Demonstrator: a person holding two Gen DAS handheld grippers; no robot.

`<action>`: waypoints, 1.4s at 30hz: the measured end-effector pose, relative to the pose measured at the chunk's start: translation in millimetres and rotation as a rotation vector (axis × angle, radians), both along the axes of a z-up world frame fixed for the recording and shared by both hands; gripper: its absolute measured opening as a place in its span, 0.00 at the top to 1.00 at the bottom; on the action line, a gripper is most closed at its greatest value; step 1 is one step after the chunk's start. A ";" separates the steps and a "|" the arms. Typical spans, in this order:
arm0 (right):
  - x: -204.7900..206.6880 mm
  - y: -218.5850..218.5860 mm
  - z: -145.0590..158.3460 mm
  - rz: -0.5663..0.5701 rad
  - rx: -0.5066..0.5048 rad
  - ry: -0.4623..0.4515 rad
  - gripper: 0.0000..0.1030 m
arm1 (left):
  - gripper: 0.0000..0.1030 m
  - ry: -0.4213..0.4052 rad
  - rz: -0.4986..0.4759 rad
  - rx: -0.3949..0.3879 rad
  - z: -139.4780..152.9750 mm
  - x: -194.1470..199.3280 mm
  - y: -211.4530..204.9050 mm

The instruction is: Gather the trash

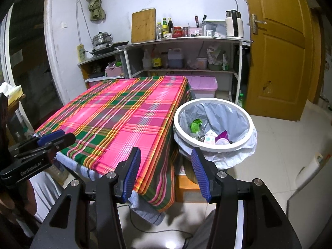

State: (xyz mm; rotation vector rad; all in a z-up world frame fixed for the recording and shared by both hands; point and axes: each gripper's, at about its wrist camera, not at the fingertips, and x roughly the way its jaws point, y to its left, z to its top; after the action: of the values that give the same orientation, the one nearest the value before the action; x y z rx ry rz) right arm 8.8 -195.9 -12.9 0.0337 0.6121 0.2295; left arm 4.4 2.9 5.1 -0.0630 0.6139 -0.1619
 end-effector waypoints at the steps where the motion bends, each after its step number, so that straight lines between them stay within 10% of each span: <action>1: -0.2 0.2 -0.2 -0.001 0.000 0.000 0.50 | 0.58 0.001 0.000 0.001 0.0 0.1 -0.8; 42: -3.8 5.6 -1.0 0.007 -0.003 0.004 0.50 | 0.58 0.014 0.011 0.009 -3.7 -1.2 -4.0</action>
State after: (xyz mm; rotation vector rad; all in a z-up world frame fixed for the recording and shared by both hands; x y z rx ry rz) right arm 5.0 -190.3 -13.9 0.0294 0.6161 0.2351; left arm 3.1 -1.0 1.4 -0.0585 0.6279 -0.1486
